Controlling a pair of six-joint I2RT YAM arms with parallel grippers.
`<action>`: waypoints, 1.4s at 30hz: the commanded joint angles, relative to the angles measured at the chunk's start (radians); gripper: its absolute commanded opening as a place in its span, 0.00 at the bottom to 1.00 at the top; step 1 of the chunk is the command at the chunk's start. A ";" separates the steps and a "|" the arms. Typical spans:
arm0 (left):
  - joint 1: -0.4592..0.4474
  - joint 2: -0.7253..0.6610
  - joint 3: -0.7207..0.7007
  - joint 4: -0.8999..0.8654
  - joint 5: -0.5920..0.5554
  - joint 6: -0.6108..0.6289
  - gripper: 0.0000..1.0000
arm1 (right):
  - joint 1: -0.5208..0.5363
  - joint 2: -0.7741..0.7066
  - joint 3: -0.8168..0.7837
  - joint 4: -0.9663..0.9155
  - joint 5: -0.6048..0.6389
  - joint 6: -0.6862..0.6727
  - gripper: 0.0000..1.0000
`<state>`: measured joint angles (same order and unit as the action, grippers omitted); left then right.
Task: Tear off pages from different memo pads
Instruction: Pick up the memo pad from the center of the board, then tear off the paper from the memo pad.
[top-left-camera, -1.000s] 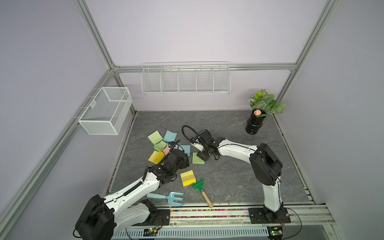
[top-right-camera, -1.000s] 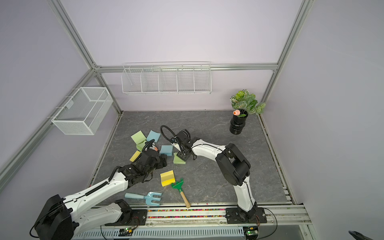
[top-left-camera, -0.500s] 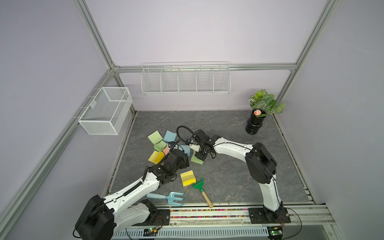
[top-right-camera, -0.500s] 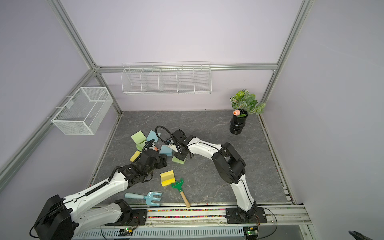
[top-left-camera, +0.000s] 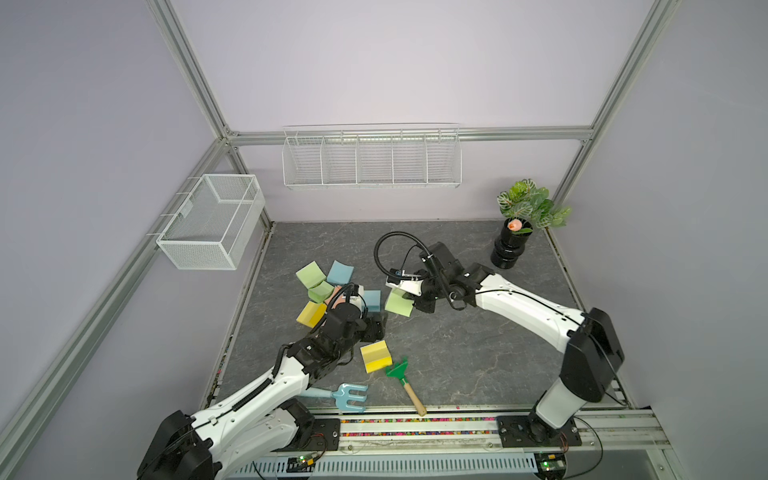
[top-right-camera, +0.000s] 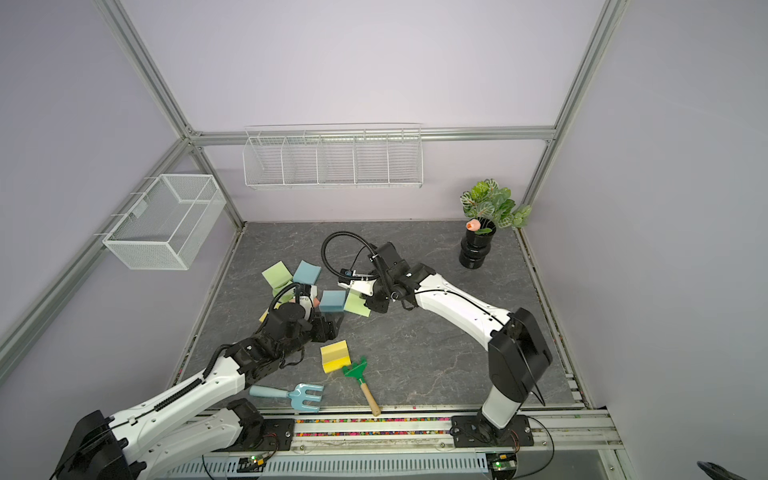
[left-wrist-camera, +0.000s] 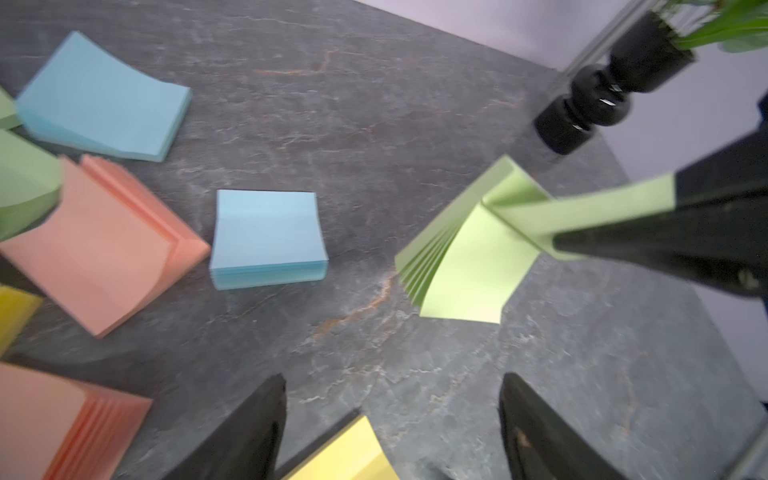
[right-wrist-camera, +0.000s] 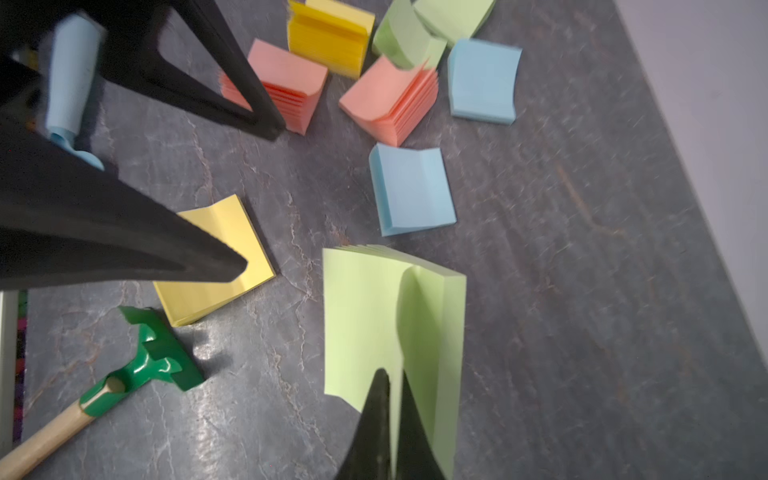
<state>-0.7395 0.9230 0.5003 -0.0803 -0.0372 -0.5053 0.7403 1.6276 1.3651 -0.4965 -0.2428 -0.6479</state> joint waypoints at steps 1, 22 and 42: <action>0.005 -0.073 -0.041 0.145 0.196 0.058 0.84 | -0.009 -0.050 -0.046 -0.002 -0.145 -0.171 0.07; 0.005 -0.067 -0.080 0.278 0.315 0.027 0.81 | -0.007 -0.151 -0.101 -0.078 -0.332 -0.249 0.06; 0.005 -0.068 -0.076 0.245 0.226 0.019 0.13 | -0.010 -0.196 -0.140 0.042 -0.225 -0.183 0.07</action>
<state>-0.7399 0.8459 0.3855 0.1890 0.2394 -0.4904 0.7300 1.4845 1.2518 -0.5297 -0.5095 -0.8722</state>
